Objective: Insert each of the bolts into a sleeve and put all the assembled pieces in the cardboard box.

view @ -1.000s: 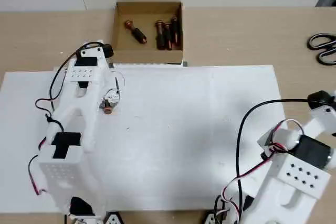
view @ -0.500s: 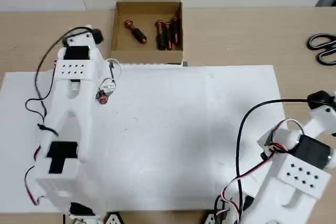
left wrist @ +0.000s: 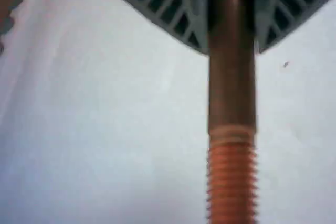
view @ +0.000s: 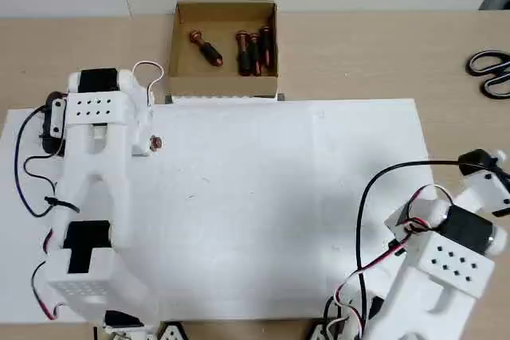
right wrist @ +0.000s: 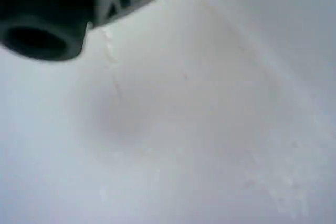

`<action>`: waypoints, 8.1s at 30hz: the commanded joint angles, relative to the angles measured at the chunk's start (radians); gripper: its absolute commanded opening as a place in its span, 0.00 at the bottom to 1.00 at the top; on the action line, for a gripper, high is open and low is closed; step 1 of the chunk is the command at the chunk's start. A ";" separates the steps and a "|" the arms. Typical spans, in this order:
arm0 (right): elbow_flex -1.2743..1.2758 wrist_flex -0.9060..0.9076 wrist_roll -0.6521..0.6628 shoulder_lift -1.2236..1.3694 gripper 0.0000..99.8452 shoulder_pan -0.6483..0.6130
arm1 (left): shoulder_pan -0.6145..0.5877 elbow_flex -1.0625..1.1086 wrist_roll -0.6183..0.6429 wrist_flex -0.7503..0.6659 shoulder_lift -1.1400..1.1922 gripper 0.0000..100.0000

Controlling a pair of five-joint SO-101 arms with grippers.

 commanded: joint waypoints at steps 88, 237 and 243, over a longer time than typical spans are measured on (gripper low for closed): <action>0.005 -0.071 -0.080 -0.021 0.00 -0.257 | -0.041 -0.331 -2.969 -0.092 0.417 0.22; 0.588 -0.820 0.658 -0.928 0.00 -1.391 | 0.531 0.837 -0.970 -0.020 -1.531 0.01; 0.577 -0.820 0.672 -0.932 0.00 -1.389 | 0.592 0.832 -1.025 0.069 -1.531 0.01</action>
